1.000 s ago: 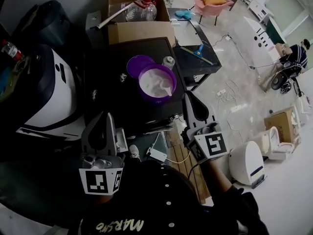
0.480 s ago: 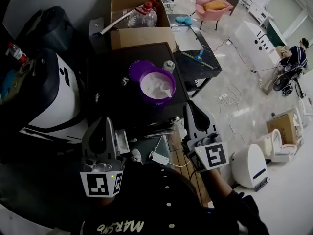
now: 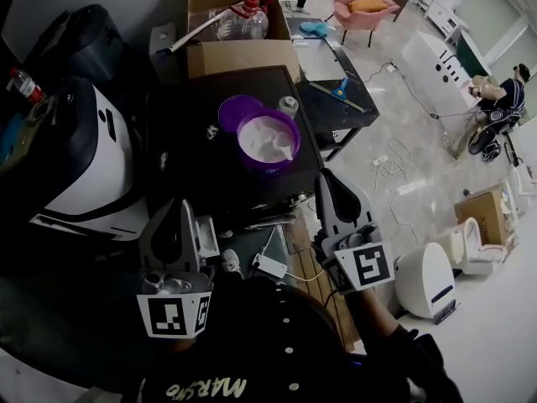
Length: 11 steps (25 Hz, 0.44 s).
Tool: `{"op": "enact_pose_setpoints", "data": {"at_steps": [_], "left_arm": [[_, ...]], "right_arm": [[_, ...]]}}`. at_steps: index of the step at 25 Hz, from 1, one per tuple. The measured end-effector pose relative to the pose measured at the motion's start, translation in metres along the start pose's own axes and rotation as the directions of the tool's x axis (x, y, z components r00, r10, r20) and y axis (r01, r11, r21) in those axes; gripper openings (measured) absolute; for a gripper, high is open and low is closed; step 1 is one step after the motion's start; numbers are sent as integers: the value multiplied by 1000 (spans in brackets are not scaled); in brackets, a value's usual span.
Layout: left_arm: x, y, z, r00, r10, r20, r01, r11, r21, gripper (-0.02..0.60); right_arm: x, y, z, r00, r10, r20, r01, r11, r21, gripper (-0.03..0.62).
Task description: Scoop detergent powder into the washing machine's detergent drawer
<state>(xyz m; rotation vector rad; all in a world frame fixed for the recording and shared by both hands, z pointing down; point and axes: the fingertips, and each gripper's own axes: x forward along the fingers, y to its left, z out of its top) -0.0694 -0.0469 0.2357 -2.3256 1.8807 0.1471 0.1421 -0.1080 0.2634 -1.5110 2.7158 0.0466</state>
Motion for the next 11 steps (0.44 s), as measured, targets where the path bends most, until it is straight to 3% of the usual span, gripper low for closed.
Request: {"op": "enact_pose_setpoints", "data": {"at_steps": [11], "left_arm": [[1,-3,-2,1000,1,-3,-1,1000,0,15]], "right_arm": [[5,4,5,1000,5,7,-5,1000,5,29]]}}
